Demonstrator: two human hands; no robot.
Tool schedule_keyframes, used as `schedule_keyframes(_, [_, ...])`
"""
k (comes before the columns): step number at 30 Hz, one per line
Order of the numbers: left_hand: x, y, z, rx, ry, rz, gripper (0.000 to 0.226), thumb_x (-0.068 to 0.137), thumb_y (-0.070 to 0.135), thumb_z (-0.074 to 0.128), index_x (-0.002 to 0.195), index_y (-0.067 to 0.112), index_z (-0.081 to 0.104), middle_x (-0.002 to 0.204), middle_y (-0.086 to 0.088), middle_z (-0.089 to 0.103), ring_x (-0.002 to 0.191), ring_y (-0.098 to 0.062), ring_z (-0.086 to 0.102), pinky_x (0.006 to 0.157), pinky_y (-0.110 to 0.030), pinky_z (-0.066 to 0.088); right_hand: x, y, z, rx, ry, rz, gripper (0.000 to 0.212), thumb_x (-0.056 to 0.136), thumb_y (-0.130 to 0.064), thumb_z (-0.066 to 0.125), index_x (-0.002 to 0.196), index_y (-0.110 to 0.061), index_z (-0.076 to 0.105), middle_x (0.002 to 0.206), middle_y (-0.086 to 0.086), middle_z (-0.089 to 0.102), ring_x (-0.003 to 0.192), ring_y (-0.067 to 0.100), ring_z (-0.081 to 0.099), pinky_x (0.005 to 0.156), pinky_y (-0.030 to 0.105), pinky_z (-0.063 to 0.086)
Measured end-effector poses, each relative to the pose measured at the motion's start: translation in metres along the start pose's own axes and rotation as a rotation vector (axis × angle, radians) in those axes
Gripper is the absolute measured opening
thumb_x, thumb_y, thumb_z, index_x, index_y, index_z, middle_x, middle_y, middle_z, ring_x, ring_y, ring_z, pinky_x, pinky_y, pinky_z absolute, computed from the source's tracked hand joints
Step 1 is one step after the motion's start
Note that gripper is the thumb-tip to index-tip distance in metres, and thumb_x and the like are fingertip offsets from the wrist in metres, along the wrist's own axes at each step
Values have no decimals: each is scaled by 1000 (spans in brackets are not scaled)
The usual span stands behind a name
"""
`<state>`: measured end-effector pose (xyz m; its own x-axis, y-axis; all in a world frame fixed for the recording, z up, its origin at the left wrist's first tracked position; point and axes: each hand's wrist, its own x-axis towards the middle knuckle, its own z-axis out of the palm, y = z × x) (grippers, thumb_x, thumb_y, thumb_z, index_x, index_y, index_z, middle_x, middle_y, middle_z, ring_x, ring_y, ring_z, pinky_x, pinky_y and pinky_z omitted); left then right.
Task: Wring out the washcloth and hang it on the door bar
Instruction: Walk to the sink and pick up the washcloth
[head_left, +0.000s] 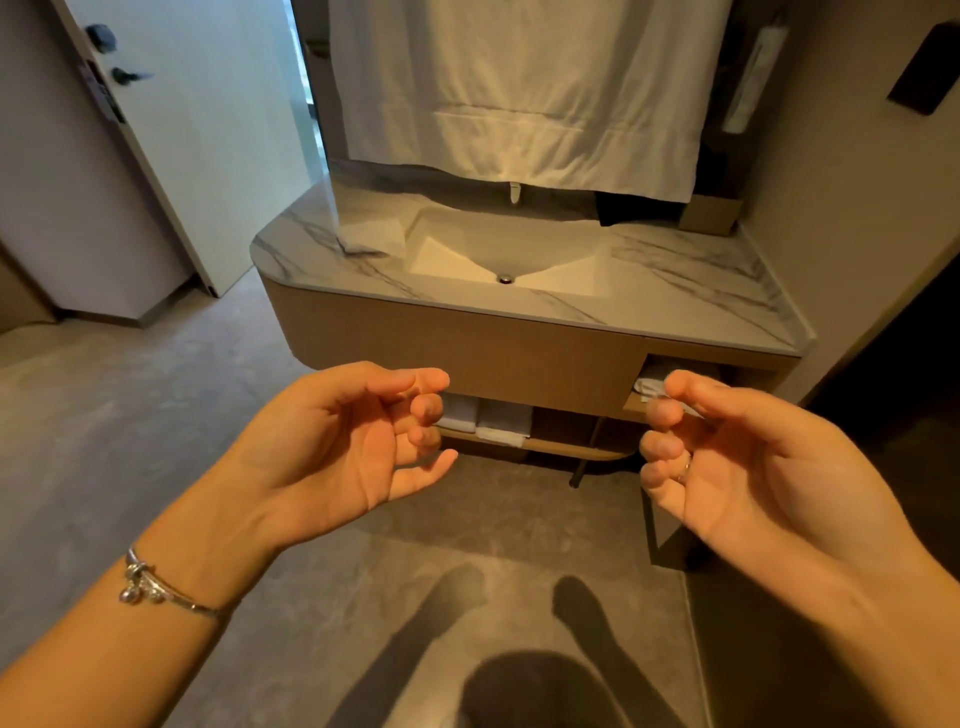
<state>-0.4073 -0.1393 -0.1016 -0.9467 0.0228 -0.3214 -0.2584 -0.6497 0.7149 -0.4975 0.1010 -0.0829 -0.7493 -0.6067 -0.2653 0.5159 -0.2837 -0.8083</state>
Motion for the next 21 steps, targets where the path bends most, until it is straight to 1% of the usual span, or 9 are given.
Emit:
schedule_keyframes(5, [41, 32, -24, -72, 22, 30, 11, 60, 15, 67, 71, 13, 70, 57, 1, 52, 49, -11, 51, 69, -31, 57, 60, -5, 4, 62, -1, 24, 11, 71, -19, 56, 73, -15, 66, 61, -1, 58, 51, 9, 54, 45, 20, 49])
schedule_keyframes(9, [79, 53, -41, -79, 4, 20, 24, 50, 14, 79, 71, 12, 68, 57, 1, 53, 49, -11, 52, 67, -31, 58, 104, -17, 4, 92, 8, 36, 13, 73, -18, 54, 69, -15, 66, 59, -1, 57, 48, 9, 52, 44, 20, 49])
schedule_keyframes(11, [103, 65, -50, -70, -4, 17, 27, 48, 14, 81, 71, 13, 68, 57, 1, 54, 50, -11, 52, 67, -30, 58, 130, -25, 3, 80, 20, 20, 13, 70, -18, 54, 65, -15, 66, 58, -1, 56, 46, 8, 51, 42, 19, 48])
schedule_keyframes(13, [123, 77, -54, -65, -2, 25, 21, 51, 15, 78, 69, 14, 68, 57, 2, 54, 49, -10, 52, 66, -29, 57, 152, -31, 3, 58, 21, 10, 12, 69, -18, 56, 64, -15, 66, 57, -1, 57, 46, 9, 51, 41, 18, 48])
schedule_keyframes(15, [142, 86, -56, -72, 57, 47, 6, 61, 16, 67, 67, 15, 69, 55, 3, 53, 47, -9, 52, 64, -28, 56, 176, -39, 3, 24, 3, 33, 13, 69, -20, 56, 63, -16, 67, 58, -2, 58, 47, 8, 52, 43, 18, 49])
schedule_keyframes(17, [157, 97, -62, -89, 92, 68, 9, 67, 15, 60, 66, 15, 68, 54, 3, 53, 46, -9, 51, 63, -27, 56, 201, -47, 6, -14, -30, 63, 15, 70, -22, 55, 61, -17, 66, 57, -3, 58, 47, 7, 53, 44, 18, 49])
schedule_keyframes(18, [164, 103, -65, -105, 84, 70, 5, 64, 15, 65, 67, 15, 68, 54, 3, 54, 47, -9, 52, 63, -28, 56, 213, -51, 9, -30, -44, 71, 16, 70, -23, 53, 60, -18, 65, 56, -3, 58, 46, 7, 53, 43, 18, 49])
schedule_keyframes(20, [172, 115, -73, -125, 67, 77, 19, 52, 14, 78, 70, 14, 69, 55, 2, 55, 48, -10, 53, 66, -28, 56, 239, -56, 15, -45, -84, 89, 18, 70, -22, 50, 58, -17, 62, 53, -4, 57, 44, 7, 52, 43, 18, 49])
schedule_keyframes(21, [175, 121, -79, -119, 78, 85, 22, 50, 14, 79, 70, 14, 70, 56, 2, 56, 49, -10, 54, 67, -28, 56, 252, -58, 19, -37, -105, 99, 17, 70, -22, 50, 58, -16, 60, 53, -3, 56, 44, 7, 51, 43, 19, 49])
